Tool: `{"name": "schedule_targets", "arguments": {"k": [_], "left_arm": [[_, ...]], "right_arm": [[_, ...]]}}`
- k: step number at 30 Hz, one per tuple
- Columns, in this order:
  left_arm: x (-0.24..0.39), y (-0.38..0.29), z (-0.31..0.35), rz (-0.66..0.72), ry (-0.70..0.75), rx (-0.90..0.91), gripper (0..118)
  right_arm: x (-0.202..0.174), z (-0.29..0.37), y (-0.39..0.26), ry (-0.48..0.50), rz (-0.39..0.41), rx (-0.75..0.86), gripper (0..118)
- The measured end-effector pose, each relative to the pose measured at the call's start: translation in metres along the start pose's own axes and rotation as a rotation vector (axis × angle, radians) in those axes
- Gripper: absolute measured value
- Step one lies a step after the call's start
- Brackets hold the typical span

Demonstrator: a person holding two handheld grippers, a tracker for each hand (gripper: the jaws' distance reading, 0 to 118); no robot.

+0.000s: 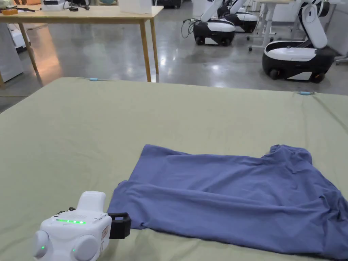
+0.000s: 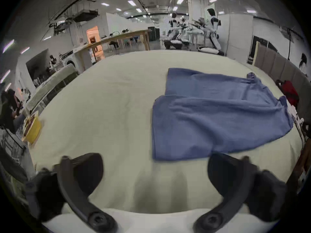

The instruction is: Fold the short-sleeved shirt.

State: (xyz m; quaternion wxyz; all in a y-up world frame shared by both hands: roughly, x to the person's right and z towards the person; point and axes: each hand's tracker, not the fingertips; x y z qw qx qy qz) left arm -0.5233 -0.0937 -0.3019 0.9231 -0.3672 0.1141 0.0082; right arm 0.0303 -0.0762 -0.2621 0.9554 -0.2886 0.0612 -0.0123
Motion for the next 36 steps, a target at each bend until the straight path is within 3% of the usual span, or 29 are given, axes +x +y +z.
{"name": "schedule_targets", "arguments": {"k": [3,4,5,7,9,10,11,12,13,14,18,19,21,22,23,31,36], "left_arm": [[-0.005,0.026,-0.03,0.014,0.019,-0.08,113],[0.019,0.001,-0.025,0.006,0.023,-0.094,112],[0.025,-0.002,-0.032,-0.011,0.047,-0.118,106],[0.036,-0.01,-0.045,-0.057,0.063,-0.197,81],[0.036,-0.005,-0.049,-0.03,-0.063,-0.2,76],[0.04,-0.002,-0.039,-0.079,0.01,-0.164,65],[0.043,0.0,-0.033,-0.121,-0.018,-0.157,49],[0.053,0.006,-0.013,-0.127,0.004,-0.146,30],[0.056,0.008,-0.006,-0.131,0.011,-0.125,14],[0.056,0.009,-0.002,-0.122,-0.006,-0.128,9],[0.045,0.017,-0.011,-0.072,-0.056,-0.169,6],[0.043,0.02,-0.011,-0.069,-0.054,-0.16,5],[0.046,0.021,-0.012,-0.086,-0.046,-0.154,5],[0.042,0.025,-0.013,-0.092,-0.054,-0.165,5],[0.039,0.028,-0.011,-0.094,-0.054,-0.161,5],[0.021,0.05,0.067,-0.065,-0.107,-0.019,4],[0.003,0.016,0.104,-0.03,-0.137,-0.021,4]], "right_arm": [[0.011,-0.002,0.003,-0.022,-0.016,-0.02,0],[0.015,-0.004,0.004,-0.03,-0.017,-0.028,0],[0.02,-0.007,0.005,-0.046,-0.014,-0.04,0],[0.03,-0.016,0.007,-0.065,-0.008,-0.075,0],[0.041,-0.029,0.011,-0.091,-0.007,-0.1,0],[0.047,-0.037,0.014,-0.122,-0.013,-0.129,2],[0.053,-0.044,0.016,-0.127,-0.025,-0.155,17],[0.059,-0.055,0.019,-0.109,-0.042,-0.173,49],[0.065,-0.066,0.021,-0.083,-0.059,-0.207,99],[0.069,-0.076,0.023,-0.054,-0.073,-0.224,115],[0.07,-0.111,0.027,-0.069,-0.05,-0.256,112],[0.069,-0.118,0.026,-0.056,-0.04,-0.268,96],[0.075,-0.13,0.025,0.023,-0.126,-0.359,32],[0.077,-0.128,0.025,0.043,-0.152,-0.333,20],[0.076,-0.117,0.028,0.051,-0.119,-0.286,13],[0.071,-0.023,0.055,0.097,-0.091,-0.161,13],[0.071,0.019,0.036,0.09,-0.069,-0.177,13]]}}
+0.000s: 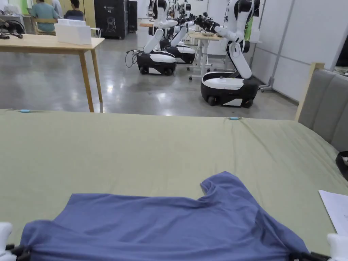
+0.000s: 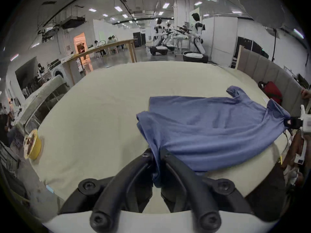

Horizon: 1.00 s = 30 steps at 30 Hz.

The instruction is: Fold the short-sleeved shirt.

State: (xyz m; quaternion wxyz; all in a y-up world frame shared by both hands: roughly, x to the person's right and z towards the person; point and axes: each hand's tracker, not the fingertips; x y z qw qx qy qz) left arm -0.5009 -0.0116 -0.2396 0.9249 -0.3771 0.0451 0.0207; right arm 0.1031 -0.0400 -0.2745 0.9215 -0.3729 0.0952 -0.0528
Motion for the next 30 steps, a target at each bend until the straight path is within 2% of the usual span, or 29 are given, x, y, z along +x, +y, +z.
{"name": "schedule_targets", "arguments": {"k": [5,7,8,9,10,11,12,15,16,18,19,20,21,22,23,24,25,27,28,30], "left_arm": [[-0.015,-0.058,-0.037,0.114,-0.037,-0.131,4],[-0.022,-0.066,-0.045,0.155,-0.05,-0.123,5],[-0.019,-0.069,-0.041,0.168,-0.062,-0.096,10],[-0.018,-0.066,-0.033,0.164,-0.047,-0.083,28],[-0.019,-0.062,-0.026,0.15,-0.015,-0.056,82],[-0.018,-0.058,-0.02,0.13,0.005,-0.018,116],[-0.013,-0.055,-0.009,0.101,0.024,0.036,117],[-0.008,-0.027,-0.009,0.1,0.05,0.172,116],[0.016,-0.016,0.021,0.091,0.045,0.223,116],[0.038,0.003,0.025,0.071,0.038,0.263,117],[0.048,0.011,0.024,0.055,0.051,0.287,116],[0.038,0.001,-0.003,0.042,0.082,0.314,114],[0.041,0.003,-0.013,0.027,0.112,0.331,103],[0.043,0.004,-0.019,0.012,0.114,0.333,50],[0.043,0.006,-0.024,0.011,0.107,0.326,0],[0.054,0.012,-0.016,-0.012,0.119,0.336,0],[0.057,0.016,-0.017,-0.012,0.12,0.334,0],[0.053,0.025,-0.024,0.004,0.071,0.266,0],[0.033,0.023,-0.062,-0.011,0.079,0.237,0],[0.019,0.033,-0.095,-0.037,0.099,0.179,0]], "right_arm": [[0.011,-0.031,-0.051,-0.008,-0.068,-0.142,13],[0.013,-0.04,-0.061,-0.021,-0.079,-0.138,13],[0.014,-0.037,-0.062,-0.03,-0.118,-0.115,16],[0.014,-0.032,-0.06,-0.031,-0.144,-0.093,34],[0.011,-0.025,-0.056,-0.061,-0.12,-0.094,79],[0.007,-0.015,-0.05,-0.074,-0.094,-0.074,104],[0.001,-0.003,-0.044,-0.078,-0.065,-0.004,109],[-0.025,0.017,-0.015,-0.084,0.018,0.149,109],[-0.035,0.018,-0.005,-0.078,0.043,0.188,109],[-0.054,0.013,0.008,-0.088,0.071,0.264,109],[-0.062,0.008,0.015,-0.1,0.087,0.281,107],[-0.069,0.003,0.018,-0.105,0.107,0.296,99],[-0.076,-0.002,0.02,-0.104,0.129,0.322,81],[-0.082,-0.007,0.022,-0.114,0.152,0.332,31],[-0.086,-0.015,0.022,-0.151,0.172,0.324,1],[-0.09,-0.021,0.023,-0.211,0.191,0.308,1],[-0.092,-0.023,0.021,-0.212,0.197,0.315,1],[-0.087,-0.026,0.023,-0.09,0.154,0.273,1],[-0.086,-0.028,0.023,-0.084,0.142,0.272,1],[-0.086,-0.035,0.024,-0.112,0.159,0.268,1]]}}
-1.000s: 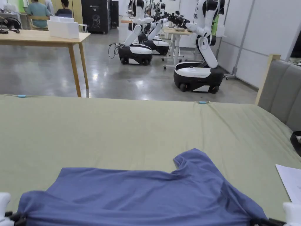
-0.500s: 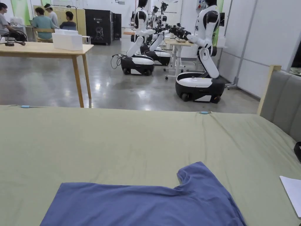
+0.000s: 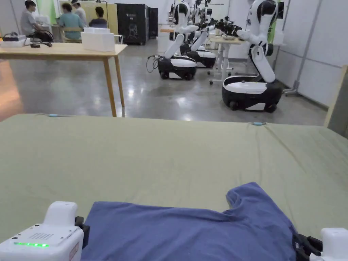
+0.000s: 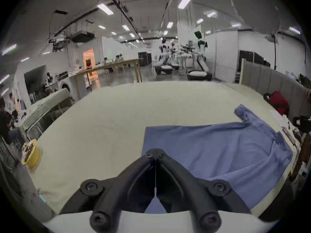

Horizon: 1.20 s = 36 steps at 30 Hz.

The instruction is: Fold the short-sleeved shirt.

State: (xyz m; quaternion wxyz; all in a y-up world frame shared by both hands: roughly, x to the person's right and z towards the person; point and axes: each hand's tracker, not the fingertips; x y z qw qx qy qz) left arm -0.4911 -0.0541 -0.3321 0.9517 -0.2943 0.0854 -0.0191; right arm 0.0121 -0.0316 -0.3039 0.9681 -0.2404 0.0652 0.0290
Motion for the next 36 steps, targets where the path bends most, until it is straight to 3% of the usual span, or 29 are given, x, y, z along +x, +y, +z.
{"name": "schedule_targets", "arguments": {"k": [4,6,8,9,10,13,16,18,19,20,21,22,23,26,27,28,30,31,33,36], "left_arm": [[0.004,0.028,-0.045,0.025,-0.006,-0.081,0],[0.004,0.04,-0.076,0.019,0.006,-0.111,18],[0.005,0.049,-0.111,0.031,0.008,-0.163,91],[0.006,0.051,-0.128,0.022,0.013,-0.182,117],[0.007,0.056,-0.14,0.045,0.02,-0.129,117],[0.009,0.062,-0.179,0.06,0.067,-0.231,117],[0.036,0.075,-0.178,0.046,0.117,-0.268,115],[0.036,0.069,-0.202,0.007,0.122,-0.345,110],[0.038,0.066,-0.207,-0.017,0.104,-0.395,96],[0.039,0.063,-0.199,0.004,0.054,-0.366,77],[0.039,0.064,-0.185,0.061,-0.015,-0.301,49],[0.032,0.067,-0.191,0.111,-0.046,-0.289,12],[0.032,0.067,-0.187,0.087,-0.028,-0.285,7],[0.036,0.067,-0.181,0.037,-0.01,-0.302,6],[0.036,0.067,-0.181,0.026,-0.007,-0.302,6],[0.036,0.067,-0.18,0.01,0.006,-0.299,6],[0.038,0.066,-0.178,-0.002,0.013,-0.297,6],[0.039,0.066,-0.178,-0.005,0.016,-0.3,6],[0.041,0.066,-0.177,-0.017,0.025,-0.297,6],[0.048,0.064,-0.167,-0.04,0.032,-0.283,6]], "right_arm": [[0.009,-0.015,0.004,0.014,-0.009,-0.044,1],[0.015,-0.022,0.007,0.009,-0.001,-0.062,1],[0.022,-0.032,0.011,-0.007,0.003,-0.084,1],[0.027,-0.037,0.013,-0.02,0.002,-0.097,1],[0.033,-0.043,0.015,-0.026,-0.007,-0.113,1],[0.05,-0.063,0.023,-0.04,-0.036,-0.15,1],[0.071,-0.093,0.029,-0.072,-0.054,-0.209,1],[0.087,-0.119,0.033,-0.097,-0.099,-0.262,4],[0.094,-0.134,0.036,-0.109,-0.124,-0.295,28],[0.101,-0.15,0.039,-0.095,-0.149,-0.329,61],[0.106,-0.17,0.04,-0.08,-0.173,-0.366,98],[0.11,-0.189,0.039,-0.063,-0.189,-0.411,116],[0.112,-0.208,0.039,-0.054,-0.194,-0.452,116],[0.105,-0.254,0.038,-0.117,-0.132,-0.515,114],[0.102,-0.265,0.037,-0.129,-0.125,-0.542,111],[0.098,-0.274,0.036,-0.124,-0.117,-0.57,97],[0.086,-0.282,0.031,-0.093,-0.109,-0.635,94],[0.081,-0.278,0.033,-0.156,-0.066,-0.605,89],[0.078,-0.271,0.041,-0.158,-0.11,-0.615,86],[0.075,-0.259,0.045,-0.181,-0.076,-0.594,21]]}}
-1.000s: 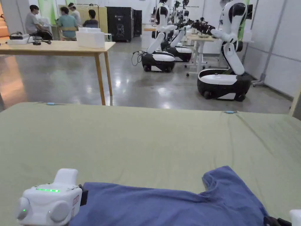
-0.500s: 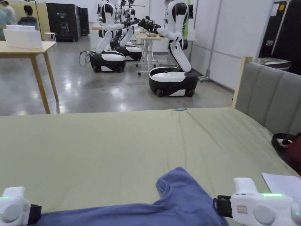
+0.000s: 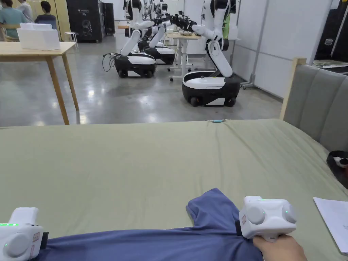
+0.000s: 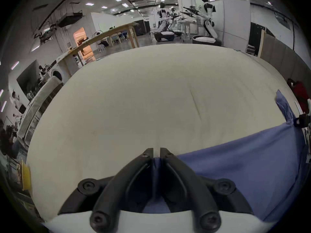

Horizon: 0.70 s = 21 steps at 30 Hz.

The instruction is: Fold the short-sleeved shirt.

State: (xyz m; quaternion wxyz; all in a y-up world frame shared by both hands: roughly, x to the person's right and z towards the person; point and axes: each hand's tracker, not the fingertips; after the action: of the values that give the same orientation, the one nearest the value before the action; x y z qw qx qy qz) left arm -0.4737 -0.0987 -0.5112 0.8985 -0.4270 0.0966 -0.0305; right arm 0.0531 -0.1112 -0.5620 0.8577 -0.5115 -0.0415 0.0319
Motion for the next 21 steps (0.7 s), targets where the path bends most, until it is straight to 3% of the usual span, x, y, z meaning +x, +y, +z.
{"name": "schedule_targets", "arguments": {"k": [1,4,6,8,15,21], "left_arm": [[0.0,-0.001,0.003,0.002,-0.001,0.004,6],[-0.008,-0.004,0.022,0.042,-0.02,0.03,3],[-0.016,-0.004,0.04,0.052,-0.029,0.067,3],[-0.025,-0.005,0.064,0.065,-0.042,0.113,3],[-0.064,-0.048,0.179,0.117,-0.117,0.36,3],[-0.094,-0.15,0.244,0.128,-0.16,0.346,3]], "right_arm": [[0.002,0.002,-0.003,0.034,0.006,-0.007,7],[0.013,0.01,-0.011,0.14,-0.028,-0.004,5],[0.02,0.032,-0.019,0.131,-0.033,0.1,5],[0.03,0.062,-0.025,0.212,-0.035,0.181,5],[0.05,0.188,-0.096,0.248,0.109,0.457,5],[0.06,0.223,-0.201,0.251,0.104,0.495,5]]}}
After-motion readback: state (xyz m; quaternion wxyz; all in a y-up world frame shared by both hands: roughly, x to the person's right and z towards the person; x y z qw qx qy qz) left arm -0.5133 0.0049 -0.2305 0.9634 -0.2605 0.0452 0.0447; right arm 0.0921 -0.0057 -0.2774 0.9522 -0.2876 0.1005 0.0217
